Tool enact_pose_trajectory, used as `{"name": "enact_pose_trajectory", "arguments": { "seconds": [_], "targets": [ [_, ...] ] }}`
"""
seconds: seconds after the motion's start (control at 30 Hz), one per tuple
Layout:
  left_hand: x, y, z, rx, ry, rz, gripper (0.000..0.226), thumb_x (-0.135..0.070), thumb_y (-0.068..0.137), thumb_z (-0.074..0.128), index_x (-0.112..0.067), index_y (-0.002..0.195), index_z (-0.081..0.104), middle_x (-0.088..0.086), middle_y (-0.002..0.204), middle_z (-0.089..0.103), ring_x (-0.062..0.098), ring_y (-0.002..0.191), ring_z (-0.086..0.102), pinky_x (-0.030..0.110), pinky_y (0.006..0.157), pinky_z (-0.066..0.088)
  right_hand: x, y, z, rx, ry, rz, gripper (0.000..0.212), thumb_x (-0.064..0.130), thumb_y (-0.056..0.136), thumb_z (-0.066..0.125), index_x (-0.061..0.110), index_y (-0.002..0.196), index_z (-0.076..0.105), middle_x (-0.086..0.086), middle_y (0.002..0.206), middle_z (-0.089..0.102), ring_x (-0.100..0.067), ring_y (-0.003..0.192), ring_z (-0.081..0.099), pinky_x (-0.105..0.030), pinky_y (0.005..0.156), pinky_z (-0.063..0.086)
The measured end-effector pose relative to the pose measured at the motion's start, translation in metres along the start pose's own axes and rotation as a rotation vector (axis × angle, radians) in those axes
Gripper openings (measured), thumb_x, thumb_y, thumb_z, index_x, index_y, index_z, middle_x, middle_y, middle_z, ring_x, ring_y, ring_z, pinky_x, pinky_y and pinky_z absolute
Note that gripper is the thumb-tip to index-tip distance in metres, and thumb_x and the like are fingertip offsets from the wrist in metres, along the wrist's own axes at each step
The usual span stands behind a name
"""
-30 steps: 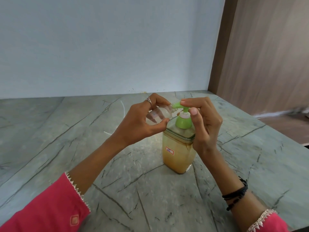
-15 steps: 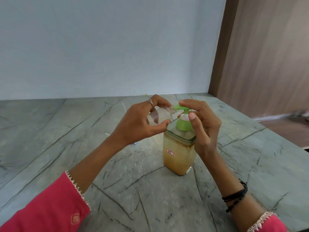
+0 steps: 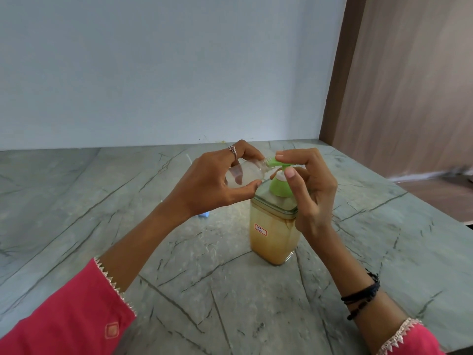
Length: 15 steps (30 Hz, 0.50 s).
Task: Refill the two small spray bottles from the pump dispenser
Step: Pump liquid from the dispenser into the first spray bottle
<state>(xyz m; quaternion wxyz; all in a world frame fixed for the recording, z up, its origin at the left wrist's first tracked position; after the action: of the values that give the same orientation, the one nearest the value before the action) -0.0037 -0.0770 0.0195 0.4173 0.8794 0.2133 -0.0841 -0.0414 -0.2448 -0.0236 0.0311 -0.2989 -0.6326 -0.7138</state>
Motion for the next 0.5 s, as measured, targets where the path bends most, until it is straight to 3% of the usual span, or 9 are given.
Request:
{"name": "enact_pose_trajectory", "arguments": {
  "seconds": [0.17,0.27,0.33,0.4,0.5],
  "targets": [
    [0.0034,-0.0030,0.0024,0.033,0.039,-0.030,0.033,-0.046,0.072,0.059,-0.037,0.102,0.050,-0.009,0.090,0.065,0.013,0.071,0.061,0.024,0.057,0.050,-0.0004,0.0006,0.0004,-0.035,-0.111,0.017,0.021,0.026,0.088,0.055,0.010,0.078,0.065,-0.003,0.077,0.059,-0.002,0.070,0.053,-0.015,0.059,0.039],
    [0.0041,-0.0039,0.0044,0.029,0.007,-0.043,0.033,-0.046,0.071,0.060,-0.038,0.102,0.050,-0.006,0.090,0.065,0.016,0.067,0.060,0.026,0.054,0.050,0.0005,0.0005,0.0001,-0.041,-0.121,-0.004,0.024,0.024,0.089,0.051,0.007,0.081,0.066,-0.007,0.076,0.059,0.002,0.071,0.052,-0.009,0.062,0.037],
    [0.0033,-0.0028,0.0048,0.014,-0.014,-0.053,0.034,-0.047,0.071,0.060,-0.038,0.103,0.050,-0.003,0.088,0.066,0.018,0.064,0.060,0.029,0.054,0.051,-0.0010,-0.0002,-0.0014,-0.025,-0.079,-0.040,0.021,0.022,0.091,0.048,0.012,0.091,0.065,-0.001,0.086,0.060,-0.001,0.078,0.058,-0.016,0.063,0.044],
    [0.0028,-0.0020,0.0042,-0.004,-0.016,-0.049,0.034,-0.047,0.071,0.061,-0.039,0.103,0.050,-0.002,0.088,0.066,0.020,0.064,0.061,0.033,0.056,0.052,-0.0028,-0.0017,-0.0024,0.001,-0.054,-0.068,0.020,0.022,0.092,0.046,0.015,0.100,0.064,0.004,0.097,0.059,-0.014,0.083,0.063,-0.029,0.062,0.052],
    [0.0019,-0.0019,0.0033,-0.007,-0.028,-0.059,0.034,-0.047,0.070,0.061,-0.039,0.102,0.050,-0.001,0.088,0.066,0.023,0.063,0.061,0.035,0.055,0.052,-0.0046,-0.0040,-0.0036,0.021,-0.084,-0.110,0.022,0.020,0.092,0.047,0.015,0.106,0.064,0.003,0.106,0.058,-0.024,0.089,0.064,-0.041,0.065,0.054]
  ]
}}
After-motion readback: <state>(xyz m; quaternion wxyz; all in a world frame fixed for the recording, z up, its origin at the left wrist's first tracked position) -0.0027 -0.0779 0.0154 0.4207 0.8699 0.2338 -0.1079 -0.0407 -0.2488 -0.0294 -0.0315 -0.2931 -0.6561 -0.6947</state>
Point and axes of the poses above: each hand's wrist, its own y-axis towards the middle knuckle, its own z-axis out of the palm, x = y × z, the point moved 1 cm from there along y, towards the middle knuckle
